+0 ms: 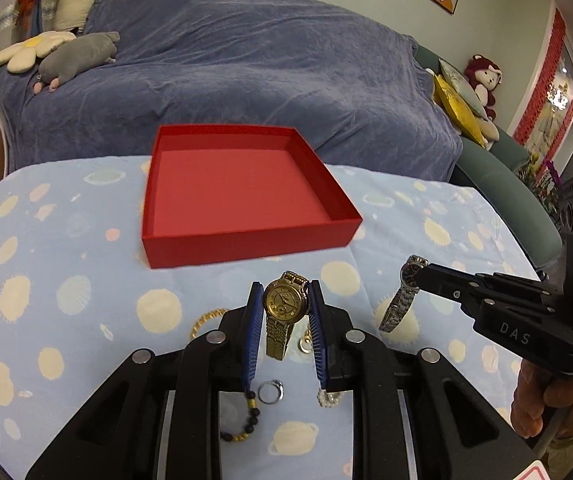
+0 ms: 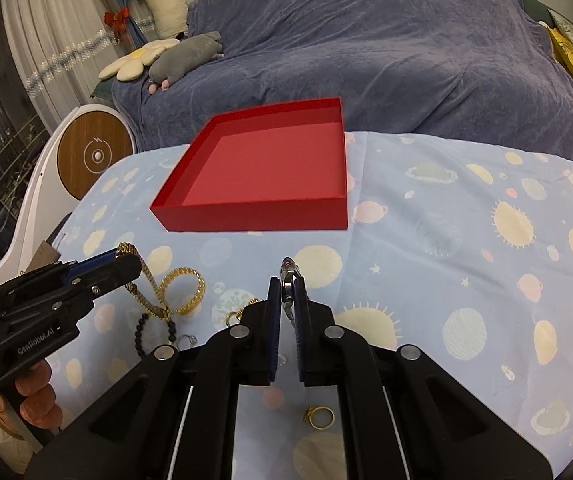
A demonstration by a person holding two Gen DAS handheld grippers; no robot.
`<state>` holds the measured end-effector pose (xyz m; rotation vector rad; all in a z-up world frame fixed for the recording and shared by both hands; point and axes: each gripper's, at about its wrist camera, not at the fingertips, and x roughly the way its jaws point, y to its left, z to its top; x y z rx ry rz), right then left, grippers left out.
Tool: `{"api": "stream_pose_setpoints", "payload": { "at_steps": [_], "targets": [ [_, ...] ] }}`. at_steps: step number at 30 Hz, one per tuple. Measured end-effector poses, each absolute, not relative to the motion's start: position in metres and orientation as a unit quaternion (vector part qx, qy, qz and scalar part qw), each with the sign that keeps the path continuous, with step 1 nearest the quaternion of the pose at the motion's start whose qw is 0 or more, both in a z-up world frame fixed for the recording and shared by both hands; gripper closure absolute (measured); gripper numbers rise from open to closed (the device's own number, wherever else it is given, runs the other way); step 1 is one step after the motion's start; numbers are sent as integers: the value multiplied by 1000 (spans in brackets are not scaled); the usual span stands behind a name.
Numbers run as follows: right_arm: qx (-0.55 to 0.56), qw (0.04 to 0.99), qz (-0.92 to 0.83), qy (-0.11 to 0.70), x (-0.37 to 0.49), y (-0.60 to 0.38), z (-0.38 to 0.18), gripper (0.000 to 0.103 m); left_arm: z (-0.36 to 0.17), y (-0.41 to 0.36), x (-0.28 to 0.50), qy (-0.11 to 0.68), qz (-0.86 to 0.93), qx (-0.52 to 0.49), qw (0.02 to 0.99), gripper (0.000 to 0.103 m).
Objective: Organize jewelry
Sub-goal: 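Carry both watches into the red box and open both tools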
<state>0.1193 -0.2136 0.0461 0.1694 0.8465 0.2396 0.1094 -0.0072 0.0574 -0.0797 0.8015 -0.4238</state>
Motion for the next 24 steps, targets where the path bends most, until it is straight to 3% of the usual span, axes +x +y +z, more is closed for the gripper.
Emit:
{"api": "stream_pose_setpoints", "payload": {
  "at_steps": [11,18,24],
  "targets": [
    [73,922,128,357,219,-201,100,97,116,5,200,342,-161,-11,926,84],
    [94,917,134,365,308,-195,84,97,89,-3,285,361,-130,-13,923,84],
    [94,890,154,418,353,-191,46,97,46,-6,330,411,-117,-21,904,84]
  ]
}}
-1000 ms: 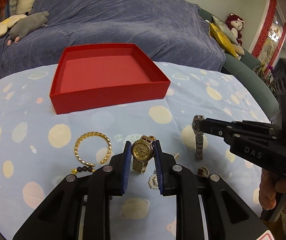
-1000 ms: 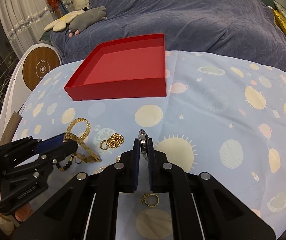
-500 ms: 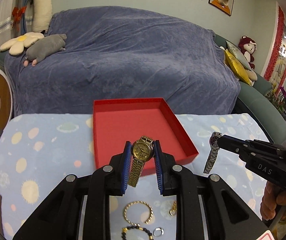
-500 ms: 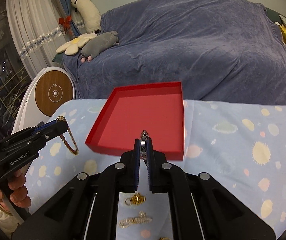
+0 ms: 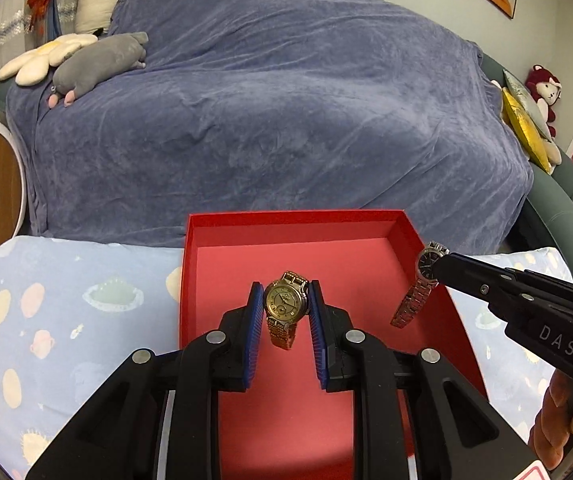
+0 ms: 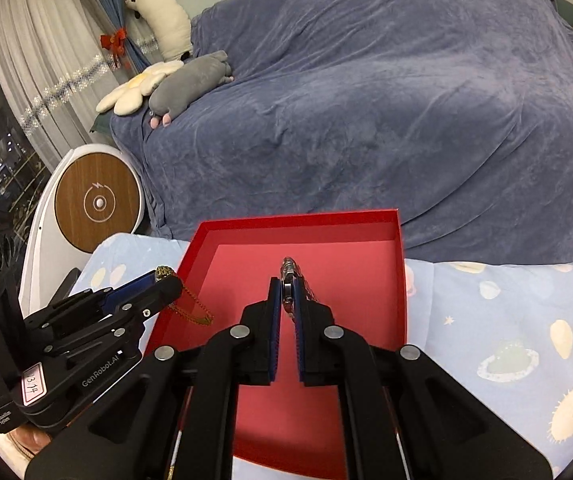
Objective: Organize jewelry
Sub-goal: 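Carry both watches into the red box and open both tools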
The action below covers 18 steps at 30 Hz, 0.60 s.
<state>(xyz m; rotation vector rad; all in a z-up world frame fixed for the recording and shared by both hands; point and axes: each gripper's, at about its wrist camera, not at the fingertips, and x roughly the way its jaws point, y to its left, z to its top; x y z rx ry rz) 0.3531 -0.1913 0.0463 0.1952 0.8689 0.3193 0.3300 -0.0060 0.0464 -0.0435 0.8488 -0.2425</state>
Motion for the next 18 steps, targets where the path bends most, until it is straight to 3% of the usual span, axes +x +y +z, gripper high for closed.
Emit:
{"api": "stream_pose_setpoints", "payload": {
  "at_steps": [11,15,18],
  "targets": [
    [74,864,99,488,419,-203,-12,96,5,-5,396,458,-57,-13,887,83],
    [77,880,86,460,414,-213,-6,95,10,-2,404,444,-22,-19,895,63],
    [76,895,88,431,396,-222,8,94,22,3,397,425,-16,-19,905,60]
  ]
}}
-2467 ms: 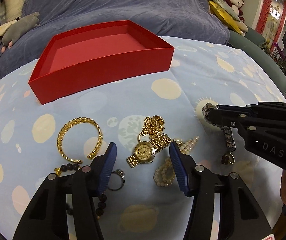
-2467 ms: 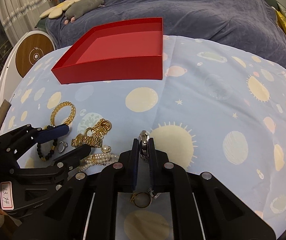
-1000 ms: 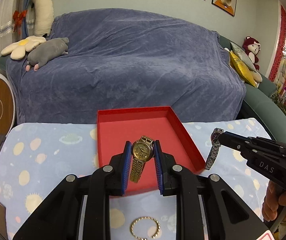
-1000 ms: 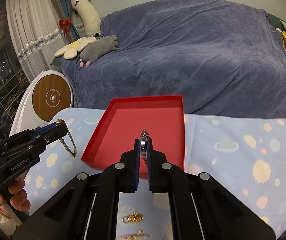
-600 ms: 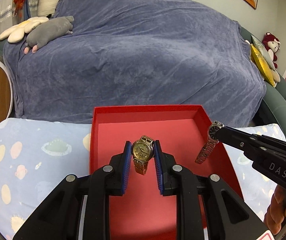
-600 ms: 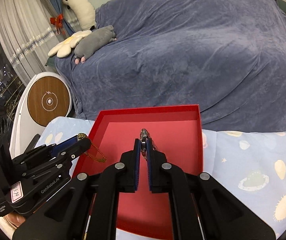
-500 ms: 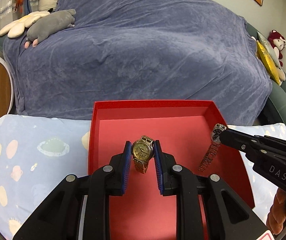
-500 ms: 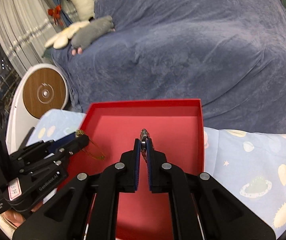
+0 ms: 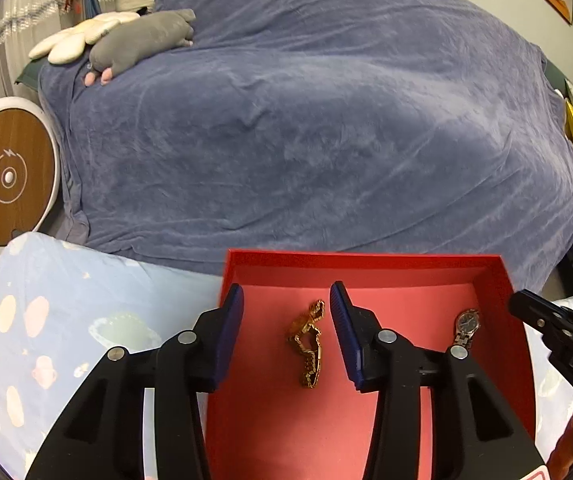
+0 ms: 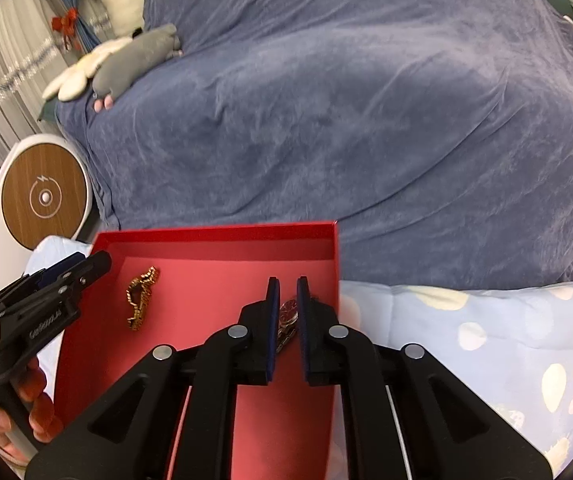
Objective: Organize jewelry
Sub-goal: 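Carry both watches into the red box and open both tools, then grasp the pearl necklace with the right tool while the left tool grasps the gold bangle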
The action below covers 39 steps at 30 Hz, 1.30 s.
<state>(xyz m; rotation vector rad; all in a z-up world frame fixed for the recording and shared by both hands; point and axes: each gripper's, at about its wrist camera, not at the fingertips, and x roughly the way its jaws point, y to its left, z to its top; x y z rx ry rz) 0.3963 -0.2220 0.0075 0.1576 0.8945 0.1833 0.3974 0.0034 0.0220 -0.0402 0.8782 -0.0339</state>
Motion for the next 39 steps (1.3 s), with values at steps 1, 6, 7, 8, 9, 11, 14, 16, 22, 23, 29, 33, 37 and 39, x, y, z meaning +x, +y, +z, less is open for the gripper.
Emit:
{"api": "stream_pose_setpoints", "payload": {
  "at_steps": [1,6,7,8,9,11,14,16,22,23,29,33,37,39],
  "targets": [
    [71,899,90,423,385,-223,13,94,27,6,392,418,-15,-15,908,60],
    [32,913,97,395,320,-224,41,82,48,20,342,403,-25,-12,915,53],
    [25,914,100,393,301,-223,45,79,52,24,329,403,-26,-14,915,50],
    [21,913,102,394,288,-220,51,79,56,27,314,403,-29,-13,915,50],
    [17,913,104,394,272,-219,55,79,59,29,300,401,-31,-10,916,50],
    [16,913,111,392,241,-217,63,79,64,30,271,399,-32,3,916,47],
    [25,911,117,395,198,-213,69,78,66,32,229,395,-26,10,918,43],
    [36,907,122,402,174,-211,67,76,65,31,205,402,-29,13,915,43],
    [58,902,108,414,122,-205,45,66,48,33,142,398,-29,19,917,32],
    [60,900,105,419,116,-203,39,66,42,34,135,396,-26,22,917,32],
    [44,881,107,459,99,-191,3,65,0,29,118,430,-45,38,901,31],
    [35,869,116,479,89,-183,-18,66,-17,31,115,437,-48,42,897,31],
    [49,856,138,496,86,-178,-29,66,-24,36,124,450,-65,0,891,31],
    [61,849,148,504,87,-175,-32,66,-26,35,130,456,-73,-20,887,31]
  ]
}}
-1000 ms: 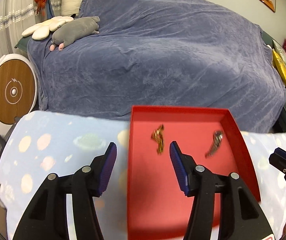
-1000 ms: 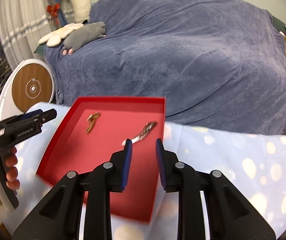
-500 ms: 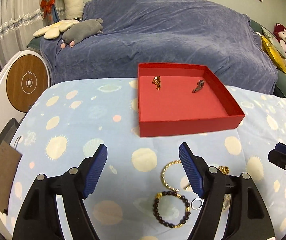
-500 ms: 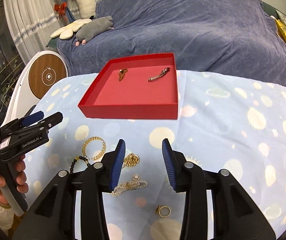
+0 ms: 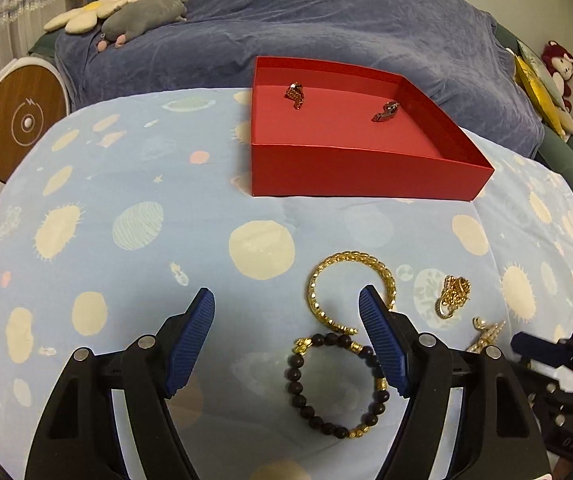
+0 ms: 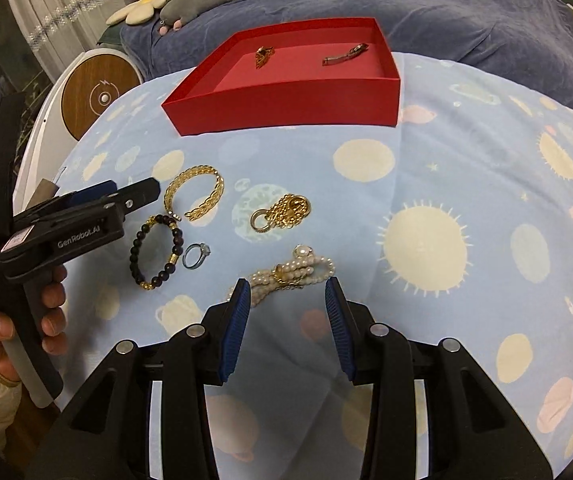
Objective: Organize jewelry
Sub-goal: 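Grasp the pearl necklace with the right tool while the left tool grasps the gold bangle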
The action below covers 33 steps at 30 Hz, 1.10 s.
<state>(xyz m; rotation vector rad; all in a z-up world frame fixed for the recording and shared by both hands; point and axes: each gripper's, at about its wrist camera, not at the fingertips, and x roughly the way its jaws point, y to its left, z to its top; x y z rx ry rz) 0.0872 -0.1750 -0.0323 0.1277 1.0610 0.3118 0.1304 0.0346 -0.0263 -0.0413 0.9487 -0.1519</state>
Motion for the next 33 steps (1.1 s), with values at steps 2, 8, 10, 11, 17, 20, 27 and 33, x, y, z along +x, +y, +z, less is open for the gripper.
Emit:
{"api": "stream_pose_setpoints", "payload": {
  "at_steps": [2,8,10,11,17,20,27,33],
  "targets": [
    [67,846,151,506,90,-173,-34,66,-30,31,136,462,-74,-26,883,31],
    [92,834,149,524,100,-168,-44,65,-35,21,140,470,-77,-24,879,31],
    [84,840,142,518,102,-165,-44,65,-37,17,140,472,-80,-16,878,31],
    [77,842,138,516,103,-164,-44,66,-38,14,139,472,-79,-10,878,31],
    [88,845,119,513,112,-171,-43,66,-41,6,139,475,-87,-2,876,31],
    [89,845,118,515,112,-170,-44,65,-40,-1,139,476,-96,0,874,31],
    [65,851,110,509,111,-164,-45,73,-50,-22,144,475,-87,40,875,24],
    [73,849,107,513,111,-174,-45,89,-51,-25,146,460,-82,47,883,30]
  ]
}}
